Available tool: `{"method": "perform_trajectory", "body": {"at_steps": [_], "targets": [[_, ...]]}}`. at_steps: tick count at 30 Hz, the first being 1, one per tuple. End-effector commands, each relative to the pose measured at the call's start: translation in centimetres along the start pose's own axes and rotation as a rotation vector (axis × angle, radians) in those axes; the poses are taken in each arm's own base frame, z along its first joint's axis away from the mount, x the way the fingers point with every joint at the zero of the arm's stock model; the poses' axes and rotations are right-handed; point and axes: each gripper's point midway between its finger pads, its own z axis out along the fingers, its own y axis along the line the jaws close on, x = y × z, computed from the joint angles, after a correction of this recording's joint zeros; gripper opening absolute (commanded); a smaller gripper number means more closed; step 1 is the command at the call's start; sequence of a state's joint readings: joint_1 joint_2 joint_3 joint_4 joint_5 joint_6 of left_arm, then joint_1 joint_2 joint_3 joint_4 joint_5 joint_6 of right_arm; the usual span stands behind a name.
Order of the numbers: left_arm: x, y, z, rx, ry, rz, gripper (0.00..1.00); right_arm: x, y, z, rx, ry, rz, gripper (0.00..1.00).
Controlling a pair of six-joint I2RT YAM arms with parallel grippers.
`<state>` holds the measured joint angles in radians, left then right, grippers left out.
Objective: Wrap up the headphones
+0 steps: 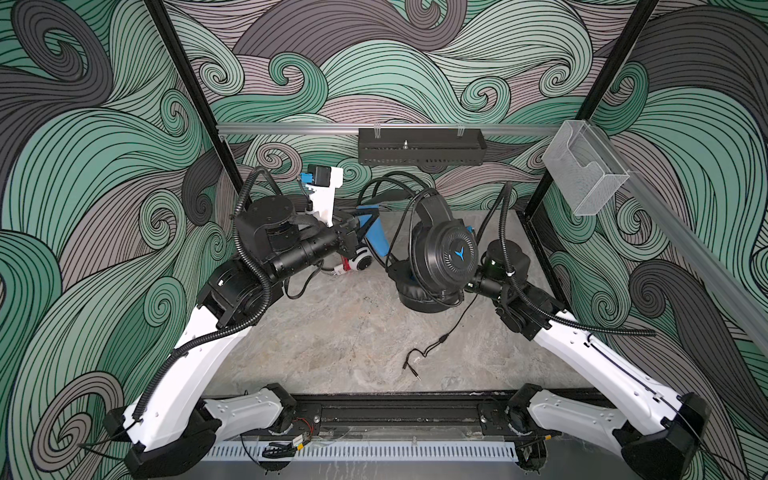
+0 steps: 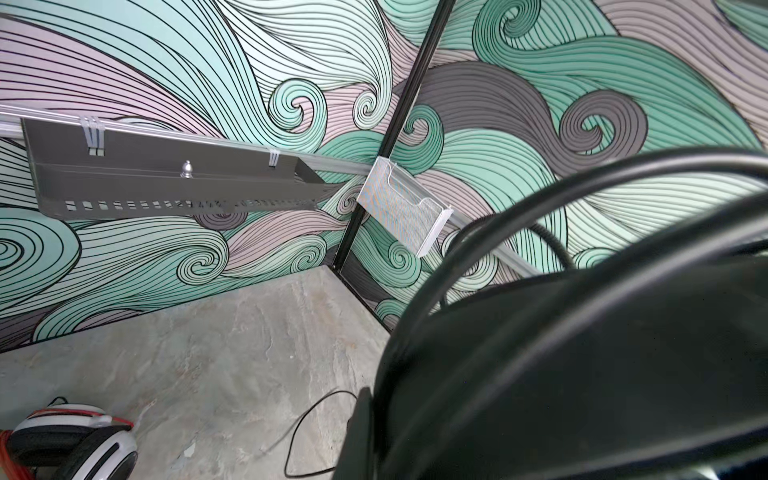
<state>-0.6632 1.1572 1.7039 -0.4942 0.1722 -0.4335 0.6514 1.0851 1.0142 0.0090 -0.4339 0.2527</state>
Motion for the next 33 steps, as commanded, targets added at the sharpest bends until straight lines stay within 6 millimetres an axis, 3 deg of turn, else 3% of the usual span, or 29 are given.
{"method": "perform_trajectory", "body": {"at_steps": [1,13,21,24,29,33], "targets": [[-4.8,-1.5,-0.8,0.036,-0.171,-0.088,0.00,-0.4,0.3,0.1,-0.028,-0.027,0.017,0.27],[-8.6,1.4,-1.6,-0.117,-0.373,-0.280,0.00,3.7,-2.4,0.8,0.044,0.051,0.085,0.21],[-10.8,2.7,-1.7,-0.182,-0.480,-0.360,0.00,7.5,-5.9,1.3,0.217,0.225,0.105,0.01],[-11.0,3.6,-1.5,-0.222,-0.505,-0.391,0.00,9.1,-6.9,1.5,0.261,0.322,0.119,0.00],[-11.8,4.5,-1.3,-0.265,-0.558,-0.419,0.00,9.9,-6.7,1.7,0.257,0.340,0.115,0.00],[-12.5,4.4,0.2,-0.231,-0.568,-0.457,0.00,10.5,-6.5,1.9,0.265,0.381,0.105,0.00]]}}
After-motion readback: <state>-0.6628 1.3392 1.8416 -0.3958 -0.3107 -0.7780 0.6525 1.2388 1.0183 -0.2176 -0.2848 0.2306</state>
